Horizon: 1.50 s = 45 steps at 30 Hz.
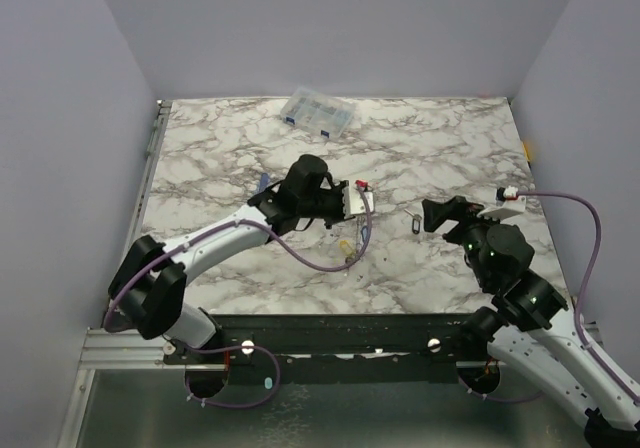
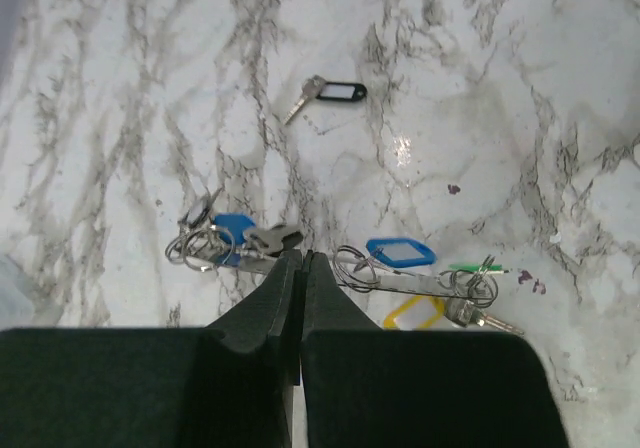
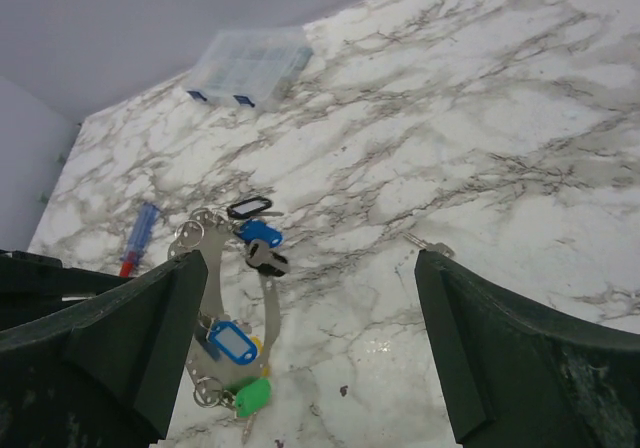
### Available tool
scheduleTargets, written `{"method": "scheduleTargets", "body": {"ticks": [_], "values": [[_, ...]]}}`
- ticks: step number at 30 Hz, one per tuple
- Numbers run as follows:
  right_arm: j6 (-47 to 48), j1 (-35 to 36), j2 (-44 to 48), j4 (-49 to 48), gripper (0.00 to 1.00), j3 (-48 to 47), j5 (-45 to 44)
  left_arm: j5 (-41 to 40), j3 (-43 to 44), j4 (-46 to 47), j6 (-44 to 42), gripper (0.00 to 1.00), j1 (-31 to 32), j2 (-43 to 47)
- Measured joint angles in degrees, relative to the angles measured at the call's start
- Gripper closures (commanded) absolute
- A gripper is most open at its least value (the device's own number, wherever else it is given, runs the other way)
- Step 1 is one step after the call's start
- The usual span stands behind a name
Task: Put the keys on the keyring
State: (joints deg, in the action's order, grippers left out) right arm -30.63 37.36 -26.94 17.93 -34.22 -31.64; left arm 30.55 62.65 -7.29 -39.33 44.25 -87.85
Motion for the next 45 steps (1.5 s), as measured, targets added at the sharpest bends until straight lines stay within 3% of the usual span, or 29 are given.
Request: {"method": "scheduleTargets", "body": {"ticks": [7, 17, 28, 34, 45], "values": [[6.19, 0.0, 1.38, -7.45, 0.03, 0.76, 10.45, 0.11, -16.31, 24.17, 15.65, 1.0, 0.02, 14.53], [11.26, 0.0, -6.86, -18.78, 0.03, 0.76, 34.64, -4.76, -28.22, 51.45, 38.84, 1.0, 0.02, 21.97], [9.55, 0.0, -14.23, -28.68, 0.0, 1.18, 50.4, -14.21, -34.62, 67.34, 56.85, 1.0, 0.13, 25.94], [8.37, 0.0, -18.51, -31.54, 0.0, 0.85, 53.57, -20.68, -39.41, 73.09, 62.05, 1.0, 0.13, 25.81], [7.04, 0.0, -26.6, -36.17, 0.01, -2.8, 56.04, -23.15, -40.94, 81.44, 67.45, 1.0, 0.57, 22.56]]}}
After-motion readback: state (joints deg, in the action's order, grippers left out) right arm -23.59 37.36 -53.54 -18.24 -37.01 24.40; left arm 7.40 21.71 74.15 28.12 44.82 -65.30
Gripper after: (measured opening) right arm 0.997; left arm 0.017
